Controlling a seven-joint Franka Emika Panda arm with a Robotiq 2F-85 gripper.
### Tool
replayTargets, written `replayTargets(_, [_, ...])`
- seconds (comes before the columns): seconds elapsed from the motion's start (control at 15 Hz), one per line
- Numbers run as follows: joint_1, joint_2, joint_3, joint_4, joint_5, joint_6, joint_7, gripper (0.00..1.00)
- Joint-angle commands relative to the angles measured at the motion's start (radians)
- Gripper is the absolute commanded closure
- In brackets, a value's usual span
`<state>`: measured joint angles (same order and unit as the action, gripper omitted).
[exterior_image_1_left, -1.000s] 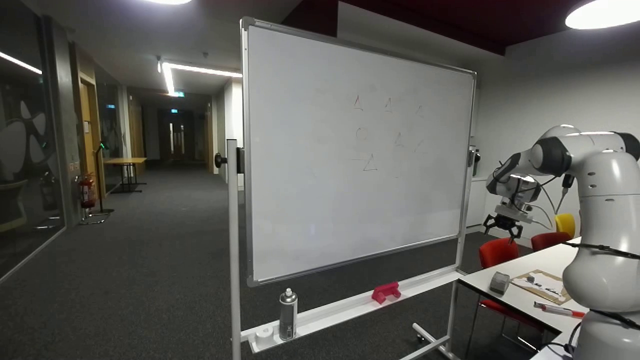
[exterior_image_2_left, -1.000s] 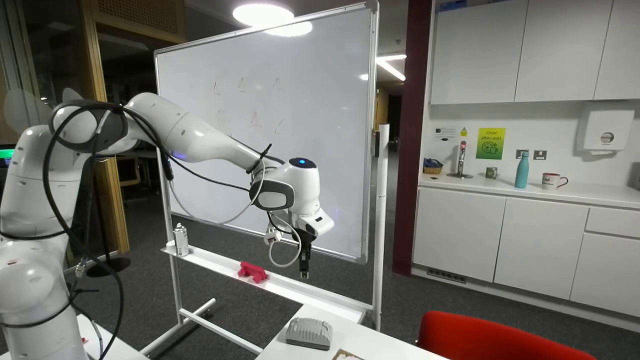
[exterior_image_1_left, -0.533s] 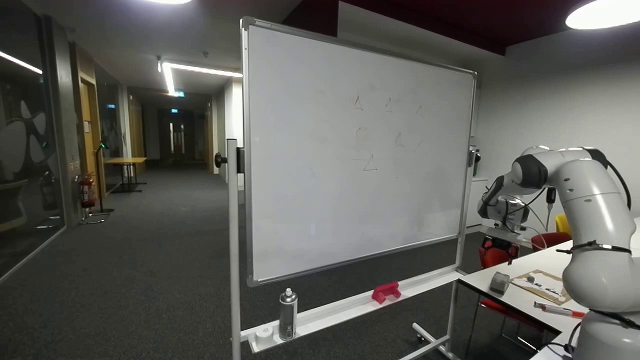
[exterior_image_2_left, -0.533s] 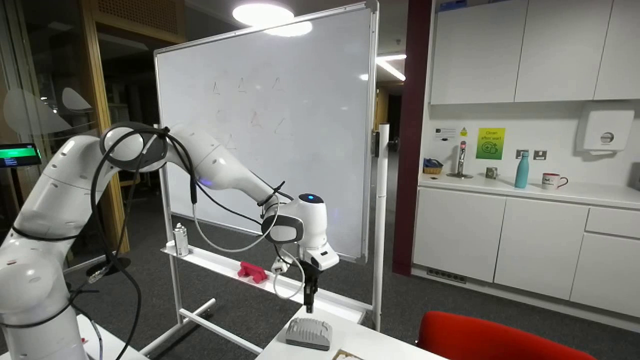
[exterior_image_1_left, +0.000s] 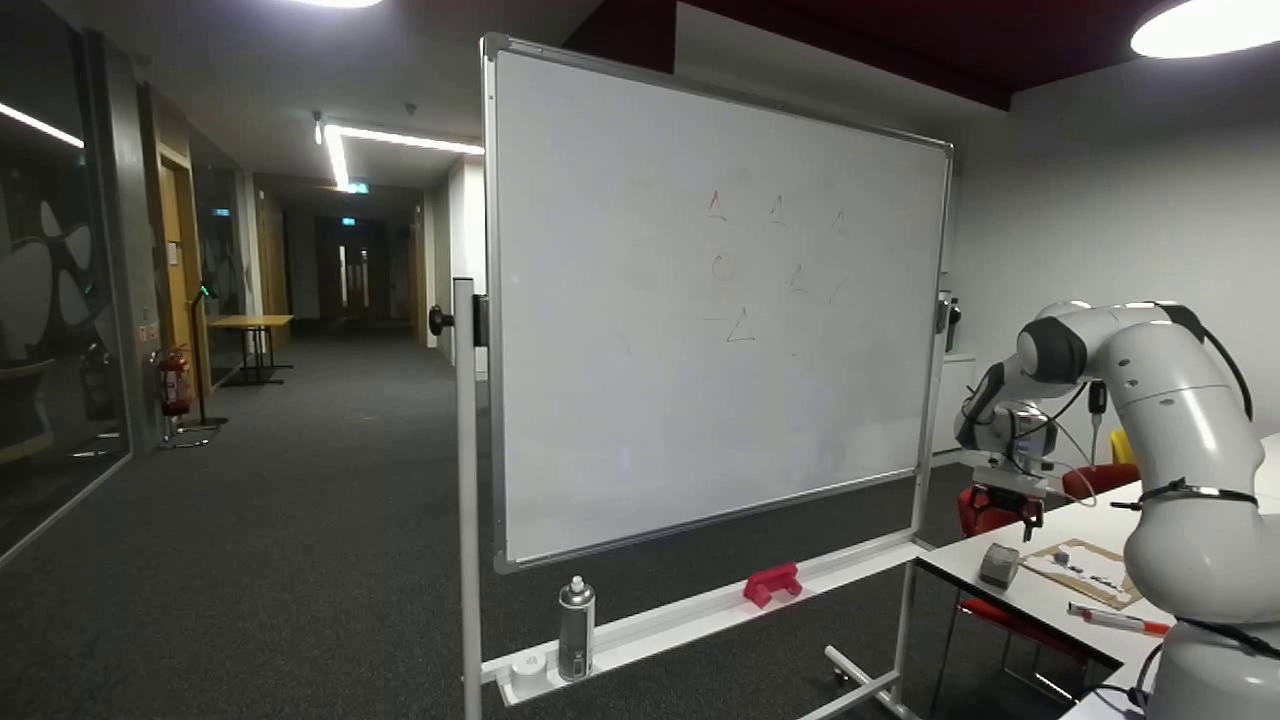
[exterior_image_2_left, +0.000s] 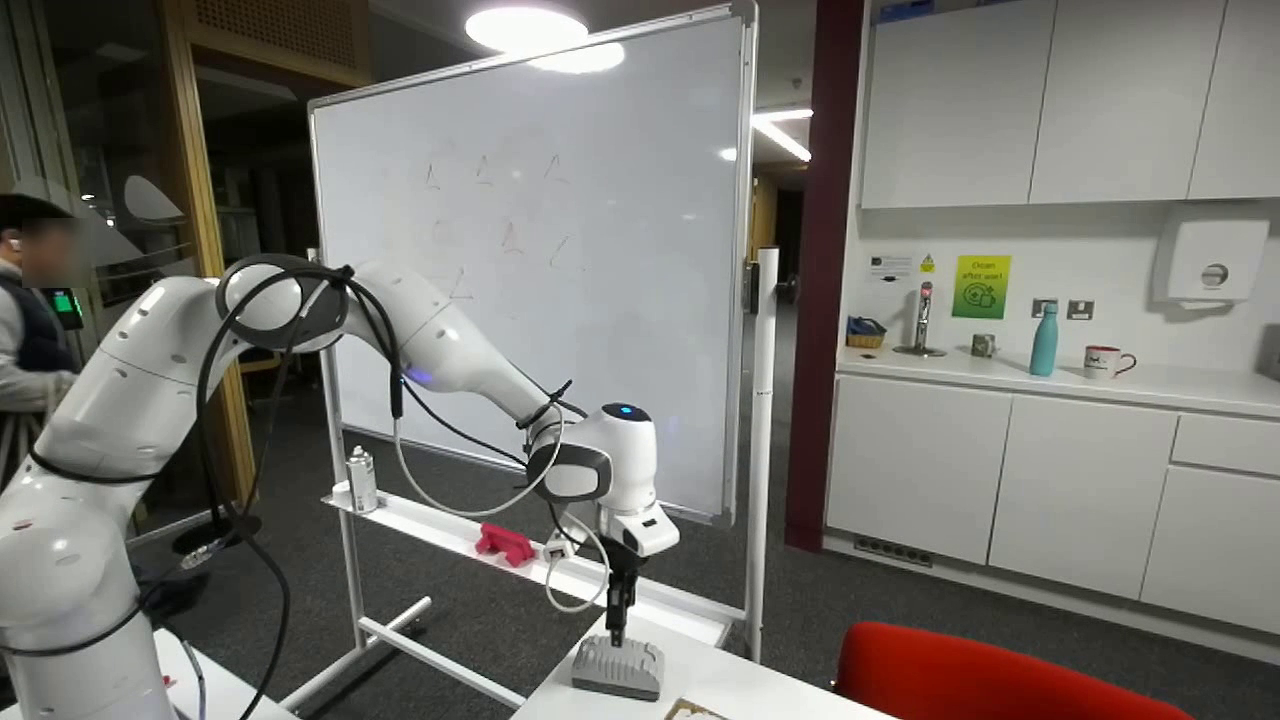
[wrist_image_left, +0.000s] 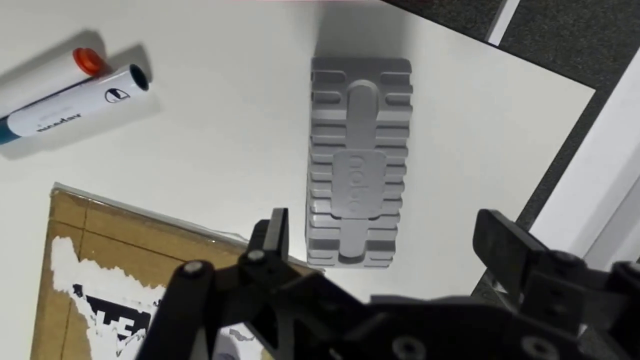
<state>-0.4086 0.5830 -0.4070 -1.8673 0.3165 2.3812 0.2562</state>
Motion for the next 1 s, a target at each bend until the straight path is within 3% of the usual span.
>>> replayTargets(0.0, [-0.021,-0.006,0.008,-0.010,-0.032,0.012,0.021,0.00])
replayTargets(0.53, [-0.044,0.007,0.011,-0.021,-0.028,0.026,0.008,0.00])
replayTargets(0.93, [-0.069,0.026,0.060,-0.036,0.006,0.100,-0.048,0.00])
